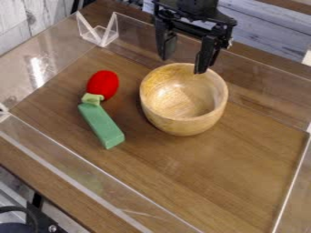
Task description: Move the red object to the right side of the table
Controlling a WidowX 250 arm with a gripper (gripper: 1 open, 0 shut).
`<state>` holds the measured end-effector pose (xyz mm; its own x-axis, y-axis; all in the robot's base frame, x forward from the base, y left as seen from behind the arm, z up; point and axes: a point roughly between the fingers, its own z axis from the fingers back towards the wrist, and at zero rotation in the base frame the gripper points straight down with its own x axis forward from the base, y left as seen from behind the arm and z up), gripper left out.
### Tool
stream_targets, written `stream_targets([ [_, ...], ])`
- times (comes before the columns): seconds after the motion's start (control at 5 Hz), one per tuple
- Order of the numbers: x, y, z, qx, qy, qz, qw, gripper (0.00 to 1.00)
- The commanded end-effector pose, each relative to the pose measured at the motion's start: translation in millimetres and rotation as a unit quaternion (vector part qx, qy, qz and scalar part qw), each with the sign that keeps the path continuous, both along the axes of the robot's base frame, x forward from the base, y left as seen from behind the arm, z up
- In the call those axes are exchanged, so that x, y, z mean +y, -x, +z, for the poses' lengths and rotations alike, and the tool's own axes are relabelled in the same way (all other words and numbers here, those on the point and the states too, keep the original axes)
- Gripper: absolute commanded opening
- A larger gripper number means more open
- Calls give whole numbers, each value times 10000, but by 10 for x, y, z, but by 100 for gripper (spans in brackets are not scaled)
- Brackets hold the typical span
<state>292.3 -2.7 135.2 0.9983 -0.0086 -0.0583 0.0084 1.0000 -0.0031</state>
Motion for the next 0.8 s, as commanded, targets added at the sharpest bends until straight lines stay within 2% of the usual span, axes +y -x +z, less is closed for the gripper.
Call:
stream_targets([
  [0.0, 59, 72, -35, 128, -13, 117, 9998, 100],
  [0.2, 188, 183, -145, 81, -51, 296, 9995, 100],
  [0.4, 350, 276, -215, -60, -133, 480, 9987, 100],
  [0.6, 731, 337, -314, -191, -174, 546, 9982, 100],
])
